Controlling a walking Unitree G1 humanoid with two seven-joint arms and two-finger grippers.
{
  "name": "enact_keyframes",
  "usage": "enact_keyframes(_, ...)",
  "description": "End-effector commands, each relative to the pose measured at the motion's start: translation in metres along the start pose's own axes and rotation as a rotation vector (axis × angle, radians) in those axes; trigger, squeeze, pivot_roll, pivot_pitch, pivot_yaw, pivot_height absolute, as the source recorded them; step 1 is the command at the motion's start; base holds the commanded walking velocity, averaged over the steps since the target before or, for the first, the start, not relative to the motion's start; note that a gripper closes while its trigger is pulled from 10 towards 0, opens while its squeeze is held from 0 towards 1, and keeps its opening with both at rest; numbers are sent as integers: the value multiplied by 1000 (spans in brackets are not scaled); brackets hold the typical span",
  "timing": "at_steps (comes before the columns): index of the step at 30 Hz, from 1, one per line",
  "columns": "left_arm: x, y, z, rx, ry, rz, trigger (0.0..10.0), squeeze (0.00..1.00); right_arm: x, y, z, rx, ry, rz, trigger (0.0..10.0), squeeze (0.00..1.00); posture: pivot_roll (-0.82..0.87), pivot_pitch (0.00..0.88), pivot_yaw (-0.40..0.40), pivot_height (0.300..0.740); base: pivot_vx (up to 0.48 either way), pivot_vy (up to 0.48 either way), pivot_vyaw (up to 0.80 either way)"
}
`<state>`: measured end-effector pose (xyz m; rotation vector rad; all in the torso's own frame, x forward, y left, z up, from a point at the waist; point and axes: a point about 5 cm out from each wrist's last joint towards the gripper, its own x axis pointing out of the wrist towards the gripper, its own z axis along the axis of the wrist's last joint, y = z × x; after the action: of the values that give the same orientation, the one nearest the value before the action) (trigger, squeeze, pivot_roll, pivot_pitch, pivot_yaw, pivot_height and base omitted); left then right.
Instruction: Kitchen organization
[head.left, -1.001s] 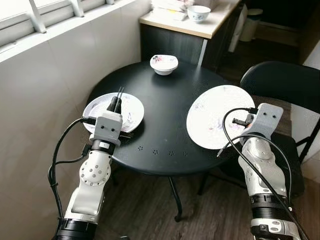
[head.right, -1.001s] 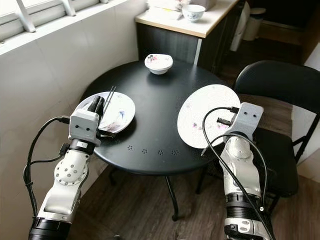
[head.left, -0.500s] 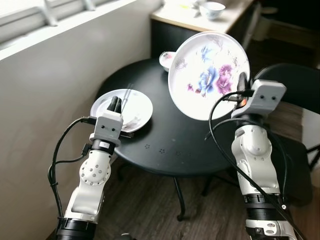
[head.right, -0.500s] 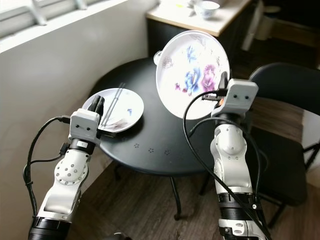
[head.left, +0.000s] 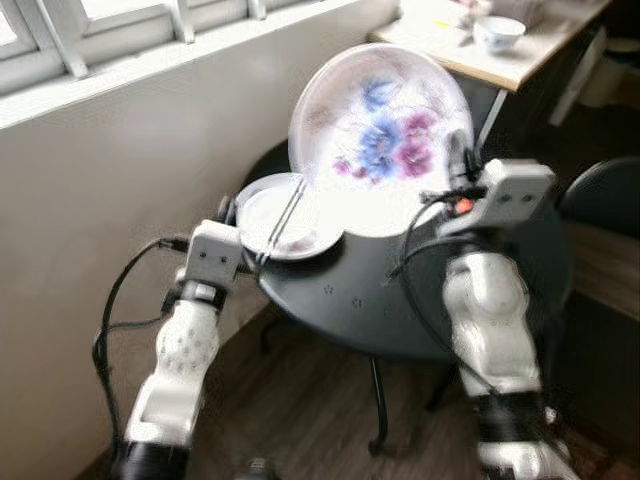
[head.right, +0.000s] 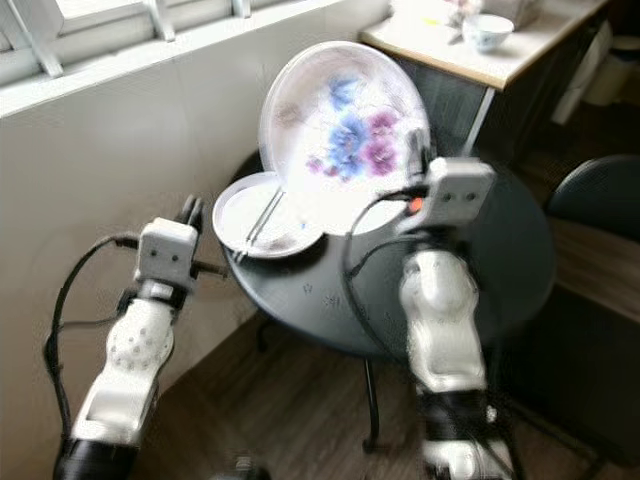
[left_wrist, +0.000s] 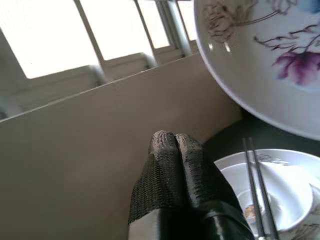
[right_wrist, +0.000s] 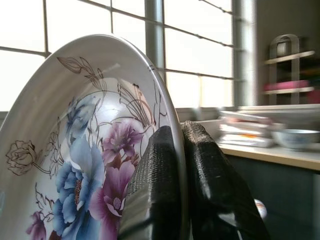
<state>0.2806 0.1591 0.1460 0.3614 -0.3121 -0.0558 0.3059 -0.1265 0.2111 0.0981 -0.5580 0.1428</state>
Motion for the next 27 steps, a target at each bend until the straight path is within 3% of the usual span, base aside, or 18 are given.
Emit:
enact_keyframes(1, -1, -2, -2, -12, 16, -2, 10000, 0, 2, -2, 5, 22, -21, 5, 0, 118, -27, 0, -36, 740, 0, 0, 800)
enact_keyframes(7, -1, -1, -2, -10, 17, 1, 10000, 0, 2, -1, 2, 24, -10, 30, 0, 239, -24, 0, -37, 740, 0, 0, 800)
enact_keyframes(11, -1, 0, -3, -4, 22, 8, 10000, 0, 0, 0, -1, 22, 6, 40, 0, 263, -24, 0, -38, 740, 0, 0, 800)
enact_keyframes(27, 2, 2, -3, -21, 28, 25, 10000, 0, 1, 1, -6, 41, 38, 55, 0, 259, -24, 0, -36, 740, 0, 0, 800)
